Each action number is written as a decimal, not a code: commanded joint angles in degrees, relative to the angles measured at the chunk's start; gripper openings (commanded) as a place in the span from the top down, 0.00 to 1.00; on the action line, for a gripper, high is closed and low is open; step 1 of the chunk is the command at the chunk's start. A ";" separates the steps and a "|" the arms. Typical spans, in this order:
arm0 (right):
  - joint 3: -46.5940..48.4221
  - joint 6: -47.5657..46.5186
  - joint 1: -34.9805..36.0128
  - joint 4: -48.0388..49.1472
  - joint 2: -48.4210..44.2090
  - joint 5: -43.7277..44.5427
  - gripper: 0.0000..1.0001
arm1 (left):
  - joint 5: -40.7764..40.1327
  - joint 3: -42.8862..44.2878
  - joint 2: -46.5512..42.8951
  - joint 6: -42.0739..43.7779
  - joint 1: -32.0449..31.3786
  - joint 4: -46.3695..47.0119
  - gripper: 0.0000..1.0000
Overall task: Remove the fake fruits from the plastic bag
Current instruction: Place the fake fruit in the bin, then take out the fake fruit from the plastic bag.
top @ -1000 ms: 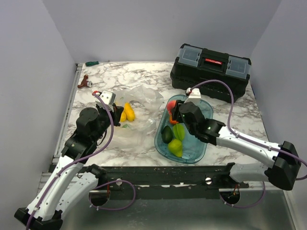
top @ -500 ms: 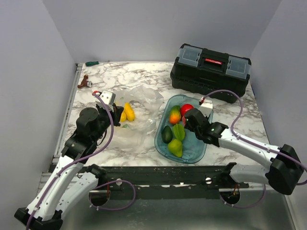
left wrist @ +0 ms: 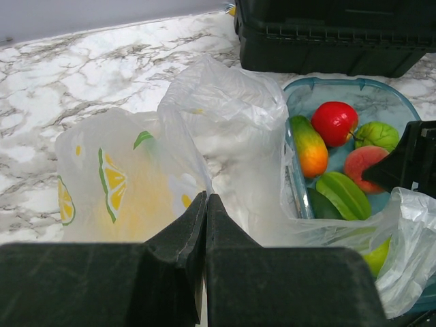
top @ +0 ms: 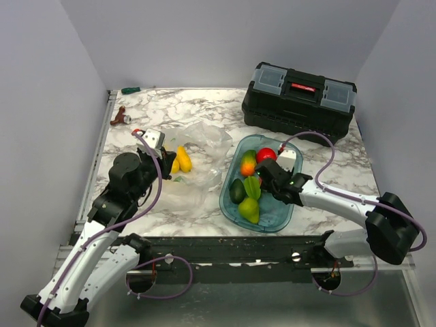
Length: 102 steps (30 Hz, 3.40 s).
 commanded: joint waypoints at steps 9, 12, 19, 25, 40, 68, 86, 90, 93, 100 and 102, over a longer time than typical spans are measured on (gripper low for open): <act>1.67 -1.91 -0.34 -1.64 -0.56 -0.73 0.32 | 2.96 0.28 0.73 0.00 0.02 -0.37 1.00; 3.33 -3.42 -0.34 -3.37 -1.07 -0.37 0.26 | 3.29 0.54 1.23 0.00 0.00 -0.44 1.00; 8.82 -10.34 -0.34 -1.36 -4.33 -2.60 0.19 | 3.38 0.63 1.65 0.00 0.04 -0.58 1.00; 14.54 -14.69 -0.01 12.97 -1.56 -19.92 0.21 | 3.27 0.50 1.80 0.22 0.03 -0.60 1.00; 10.76 -13.65 24.03 48.14 19.56 -27.40 0.50 | 0.85 0.58 1.72 0.26 0.09 -1.05 1.00; 22.07 -17.36 27.27 39.22 24.33 3.96 0.50 | 4.77 -6.87 -9.40 1.19 -0.18 -3.20 1.00; 28.55 -23.95 21.01 62.86 43.81 5.21 0.17 | 8.65 -6.57 -8.22 0.53 -0.22 -2.56 1.00; 30.13 -23.74 19.94 63.04 46.38 2.60 0.17 | 9.22 -6.41 -7.82 0.35 -0.26 -2.47 1.00; 30.52 -24.26 19.56 64.61 48.09 0.77 0.17 | 10.22 -6.27 -7.40 0.26 -0.24 -2.29 1.00; 39.18 -25.11 18.82 60.98 56.47 -1.41 0.17 | 14.34 -6.20 -5.85 0.04 -0.28 -1.41 1.00; 41.85 -24.99 18.66 59.46 58.57 -0.81 0.17 | 14.48 -6.15 -5.68 -0.09 -0.50 -1.46 1.00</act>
